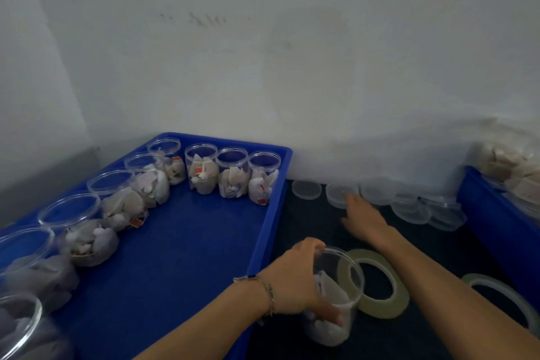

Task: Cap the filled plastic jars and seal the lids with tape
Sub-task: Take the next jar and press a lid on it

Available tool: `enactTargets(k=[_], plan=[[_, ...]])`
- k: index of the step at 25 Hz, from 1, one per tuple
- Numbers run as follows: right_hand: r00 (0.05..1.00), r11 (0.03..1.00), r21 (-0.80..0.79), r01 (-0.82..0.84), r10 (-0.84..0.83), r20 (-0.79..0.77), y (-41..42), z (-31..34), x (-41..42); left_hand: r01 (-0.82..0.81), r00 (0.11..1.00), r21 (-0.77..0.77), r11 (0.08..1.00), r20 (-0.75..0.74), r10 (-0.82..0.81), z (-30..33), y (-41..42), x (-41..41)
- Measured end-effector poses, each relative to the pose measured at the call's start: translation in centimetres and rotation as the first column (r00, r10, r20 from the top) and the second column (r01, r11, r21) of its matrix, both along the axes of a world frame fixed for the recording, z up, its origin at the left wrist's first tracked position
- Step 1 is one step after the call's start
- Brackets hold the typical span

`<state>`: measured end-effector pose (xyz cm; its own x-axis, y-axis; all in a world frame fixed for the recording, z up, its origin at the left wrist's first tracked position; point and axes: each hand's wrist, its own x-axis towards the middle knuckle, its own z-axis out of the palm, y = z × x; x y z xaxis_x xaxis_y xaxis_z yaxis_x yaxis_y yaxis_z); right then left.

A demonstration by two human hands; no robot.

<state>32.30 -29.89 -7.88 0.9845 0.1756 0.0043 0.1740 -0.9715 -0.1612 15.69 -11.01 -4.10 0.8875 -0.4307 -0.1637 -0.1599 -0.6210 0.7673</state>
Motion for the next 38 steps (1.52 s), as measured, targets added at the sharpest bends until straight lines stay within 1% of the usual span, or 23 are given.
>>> enactTargets(k=[2, 5, 7, 8, 9, 11, 13, 14, 16, 17, 18, 19, 20, 21, 22, 24, 25, 28, 31, 33, 36, 37, 38], plan=[[0.998, 0.989, -0.145, -0.027, 0.019, -0.058, 1.0, -0.5, 2.0, 0.010, 1.000, 0.012, 1.000, -0.001, -0.010, -0.1, 0.1, 0.2], [0.983, 0.974, -0.227, -0.011, -0.031, -0.180, 1.8, -1.3, 3.7, 0.024, 1.000, 0.030, 0.999, 0.005, -0.024, -0.4, 0.3, 0.3], [0.988, 0.964, -0.266, -0.001, -0.040, -0.149, 1.8, -1.7, 4.0, 0.039, 0.999, 0.030, 0.999, 0.006, -0.039, -0.3, 0.3, 0.4], [0.996, 0.963, -0.269, 0.002, -0.026, -0.089, 1.6, -1.7, 3.8, 0.043, 0.999, 0.028, 0.999, 0.004, -0.044, -0.2, 0.4, 0.4], [1.000, 0.972, -0.237, 0.010, -0.012, -0.006, 1.4, -1.5, 3.6, 0.049, 0.999, 0.026, 0.998, 0.006, -0.049, -0.2, 0.4, 0.5], [0.988, 0.995, -0.094, 0.029, -0.014, 0.157, 1.0, -0.6, 2.3, 0.059, 0.998, 0.031, 0.998, 0.002, -0.059, -0.2, 0.4, 0.5], [0.956, 0.989, 0.150, 0.016, -0.059, 0.287, 0.6, 1.1, 0.1, 0.053, 0.999, 0.028, 0.998, 0.009, -0.053, -0.4, 0.4, 0.5], [0.935, 0.956, 0.293, -0.001, -0.102, 0.339, 0.2, 2.2, -1.4, 0.044, 0.999, 0.023, 0.999, 0.009, -0.044, -0.4, 0.4, 0.5], [0.889, 0.840, 0.538, -0.072, -0.191, 0.417, -0.9, 4.3, -5.0, 0.009, 1.000, 0.019, 1.000, -0.014, -0.009, -0.5, 0.4, 0.4], [0.873, 0.768, 0.634, -0.090, -0.245, 0.421, -1.5, 5.2, -7.1, -0.008, 1.000, 0.021, 1.000, -0.029, 0.009, -0.7, 0.4, 0.3], [0.871, 0.653, 0.750, -0.106, -0.303, 0.387, -2.3, 6.0, -8.9, -0.017, 0.999, 0.018, 1.000, -0.044, 0.018, -0.7, 0.5, 0.4], [0.893, 0.470, 0.876, -0.104, -0.344, 0.290, -3.0, 6.5, -10.7, -0.012, 0.998, 0.020, 1.000, -0.058, 0.013, -0.8, 0.5, 0.3], [0.934, 0.256, 0.964, -0.064, -0.325, 0.148, -3.4, 6.8, -12.3, 0.004, 0.998, 0.031, 1.000, -0.065, -0.002, -0.7, 0.6, 0.4], [0.963, 0.140, 0.990, 0.022, -0.269, 0.016, -3.5, 6.8, -13.8, 0.020, 0.998, 0.049, 0.999, -0.064, -0.017, -0.6, 0.6, 0.3], [0.974, 0.171, 0.980, 0.098, -0.221, -0.058, -3.3, 6.6, -15.0, 0.025, 0.998, 0.069, 0.997, -0.053, -0.021, -0.5, 0.6, 0.3], [0.978, 0.450, 0.879, 0.159, -0.195, -0.077, -2.8, 5.3, -16.3, 0.007, 1.000, 0.075, 0.997, -0.008, -0.007, -0.3, 0.4, 0.0], [0.980, 0.520, 0.838, 0.166, -0.179, -0.083, -2.3, 4.9, -16.9, -0.005, 1.000, 0.059, 0.998, 0.020, 0.004, -0.2, 0.3, -0.1], [0.987, 0.563, 0.812, 0.156, -0.120, -0.107, -1.3, 4.9, -18.0, -0.020, 0.989, 0.007, 1.000, 0.145, 0.019, 0.7, 0.0, -0.9], [0.997, 0.628, 0.775, 0.070, -0.031, -0.064, -0.2, 6.1, -19.3, 0.017, 0.981, -0.179, 0.984, 0.192, 0.018, 1.8, 0.3, -1.6], [1.000, 0.653, 0.757, 0.008, 0.010, -0.019, 0.2, 7.1, -20.0, 0.040, 0.990, -0.324, 0.945, 0.140, 0.006, 2.4, 0.4, -2.1], [0.996, 0.677, 0.734, -0.059, 0.092, -0.004, 0.4, 7.9, -20.3, -0.033, 0.999, -0.474, 0.880, -0.002, 0.037, 2.7, 0.1, -2.3], [0.994, 0.657, 0.750, -0.077, 0.111, 0.004, 0.3, 7.9, -20.2, -0.048, 0.999, -0.503, 0.863, -0.045, 0.029, 2.8, 0.3, -2.1], [0.992, 0.611, 0.788, -0.074, 0.123, -0.002, 0.3, 7.9, -20.0, -0.054, 0.997, -0.517, 0.854, -0.080, 0.015, 3.0, 0.4, -1.9]])
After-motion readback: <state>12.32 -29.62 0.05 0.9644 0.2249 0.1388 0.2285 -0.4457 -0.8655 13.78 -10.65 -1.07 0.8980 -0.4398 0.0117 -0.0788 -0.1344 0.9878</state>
